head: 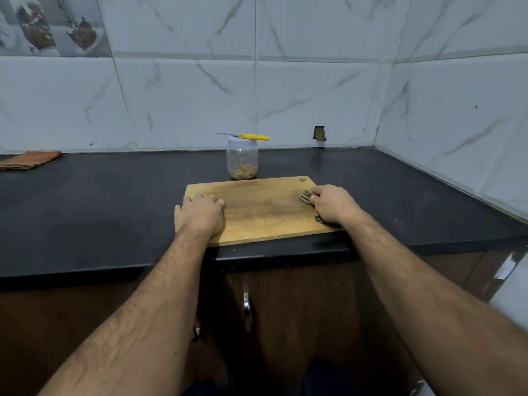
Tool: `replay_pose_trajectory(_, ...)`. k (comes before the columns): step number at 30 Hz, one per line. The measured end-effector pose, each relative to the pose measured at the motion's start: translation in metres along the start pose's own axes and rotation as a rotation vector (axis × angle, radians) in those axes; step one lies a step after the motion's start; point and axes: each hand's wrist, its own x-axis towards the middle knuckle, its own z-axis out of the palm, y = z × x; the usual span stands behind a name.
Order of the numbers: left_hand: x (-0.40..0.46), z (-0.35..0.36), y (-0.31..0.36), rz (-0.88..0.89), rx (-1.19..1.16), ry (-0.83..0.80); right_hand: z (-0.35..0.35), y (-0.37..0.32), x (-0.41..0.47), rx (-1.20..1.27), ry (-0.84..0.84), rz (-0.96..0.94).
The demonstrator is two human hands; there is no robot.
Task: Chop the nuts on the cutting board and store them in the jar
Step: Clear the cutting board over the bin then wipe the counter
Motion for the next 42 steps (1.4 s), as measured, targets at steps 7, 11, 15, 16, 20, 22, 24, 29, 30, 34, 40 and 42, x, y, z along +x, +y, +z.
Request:
replay_pose_trajectory(7, 0.000, -0.001, 0.000, 0.029, 0.003, 0.023, 0.009, -0.025, 0.051, 0.006, 0.040, 0.036)
replay_pose_trajectory(11, 0.001, -0.004, 0.000, 0.006, -0.090, 0.008, 0.025, -0.069, 0.065, 0.124, 0.061, -0.034)
replay_pose_trajectory(15, 0.002, -0.018, -0.015, -0.080, -0.395, 0.030, 0.047, -0.140, 0.056, 0.455, -0.008, -0.242)
replay_pose_trajectory(16, 0.002, -0.022, -0.023, -0.105, -0.418, 0.056, 0.053, -0.153, 0.057, 0.443, 0.008, -0.295)
replay_pose_trajectory(20, 0.005, -0.036, -0.052, -0.158, -0.262, 0.145, 0.065, -0.184, 0.070, 0.426, 0.053, -0.358)
replay_pose_trajectory(22, 0.009, -0.037, -0.062, -0.121, -0.222, 0.102, 0.069, -0.191, 0.073, 0.431, 0.036, -0.367)
replay_pose_trajectory(24, 0.015, -0.035, -0.067, -0.080, -0.190, 0.058, 0.075, -0.198, 0.074, 0.405, 0.018, -0.374)
replay_pose_trajectory(29, 0.018, -0.026, -0.066, -0.035, -0.178, 0.092, 0.076, -0.213, 0.068, 0.056, -0.098, -0.357)
replay_pose_trajectory(30, 0.016, -0.023, -0.066, -0.044, -0.162, 0.100, 0.075, -0.216, 0.061, 0.041, -0.122, -0.379)
replay_pose_trajectory(34, 0.009, -0.014, -0.065, -0.071, -0.128, 0.123, 0.076, -0.209, 0.028, 0.016, -0.117, -0.446)
replay_pose_trajectory(40, 0.003, -0.014, -0.063, -0.078, -0.071, 0.105, 0.064, -0.180, -0.031, 0.034, -0.055, -0.560)
replay_pose_trajectory(42, 0.004, -0.013, -0.065, -0.073, -0.085, 0.111, 0.057, -0.169, -0.050, 0.067, -0.086, -0.616)
